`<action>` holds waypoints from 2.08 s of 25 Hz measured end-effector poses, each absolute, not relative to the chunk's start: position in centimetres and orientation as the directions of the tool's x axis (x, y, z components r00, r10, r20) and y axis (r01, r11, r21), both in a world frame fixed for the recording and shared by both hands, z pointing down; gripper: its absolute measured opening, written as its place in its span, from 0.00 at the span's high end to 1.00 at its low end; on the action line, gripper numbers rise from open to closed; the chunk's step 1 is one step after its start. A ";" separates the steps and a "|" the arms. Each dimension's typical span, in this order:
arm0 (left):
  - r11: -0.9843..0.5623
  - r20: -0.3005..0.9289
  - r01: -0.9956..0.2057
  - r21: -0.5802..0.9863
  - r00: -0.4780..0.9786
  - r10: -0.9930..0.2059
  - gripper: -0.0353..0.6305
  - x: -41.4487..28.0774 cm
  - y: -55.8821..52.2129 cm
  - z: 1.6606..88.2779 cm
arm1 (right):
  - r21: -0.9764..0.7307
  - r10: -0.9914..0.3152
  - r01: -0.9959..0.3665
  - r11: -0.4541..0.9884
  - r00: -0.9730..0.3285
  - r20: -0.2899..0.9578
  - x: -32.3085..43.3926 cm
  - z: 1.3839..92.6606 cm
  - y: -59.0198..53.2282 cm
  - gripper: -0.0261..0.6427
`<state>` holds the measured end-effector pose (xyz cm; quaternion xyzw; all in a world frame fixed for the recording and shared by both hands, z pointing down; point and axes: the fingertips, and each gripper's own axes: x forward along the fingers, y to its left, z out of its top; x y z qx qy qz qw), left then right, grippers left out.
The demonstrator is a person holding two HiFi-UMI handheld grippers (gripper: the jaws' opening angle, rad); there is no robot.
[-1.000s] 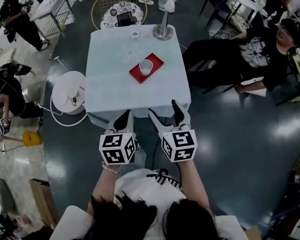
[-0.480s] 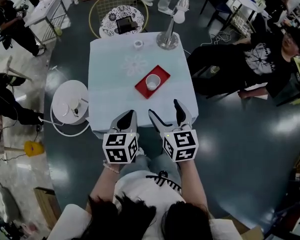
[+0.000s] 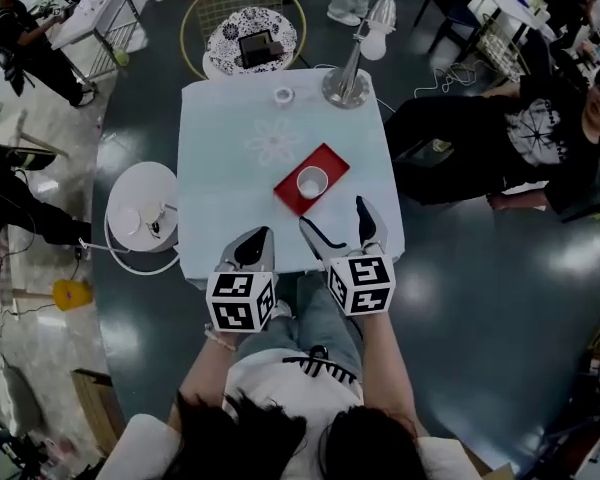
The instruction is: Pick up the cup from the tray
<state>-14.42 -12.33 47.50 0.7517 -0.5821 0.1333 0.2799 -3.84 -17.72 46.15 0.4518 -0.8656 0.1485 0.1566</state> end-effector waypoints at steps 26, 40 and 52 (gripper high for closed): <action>0.030 0.697 -0.973 0.227 0.141 -0.703 0.95 -16.2 -20.9 54.9 | -0.161 -0.447 -0.686 0.710 -0.615 0.650 -8.2 61.4 -27.9 0.22; 0.043 0.711 -0.974 0.224 0.133 -0.691 0.95 -16.8 -21.8 55.6 | -0.194 -0.423 -0.699 0.689 -0.604 0.675 -8.7 62.4 -28.4 0.37; -0.131 0.669 -0.959 0.250 0.269 -0.693 0.95 -13.5 -22.6 55.2 | -0.151 -0.541 -0.817 0.556 -0.494 0.681 -1.5 61.3 -29.5 0.38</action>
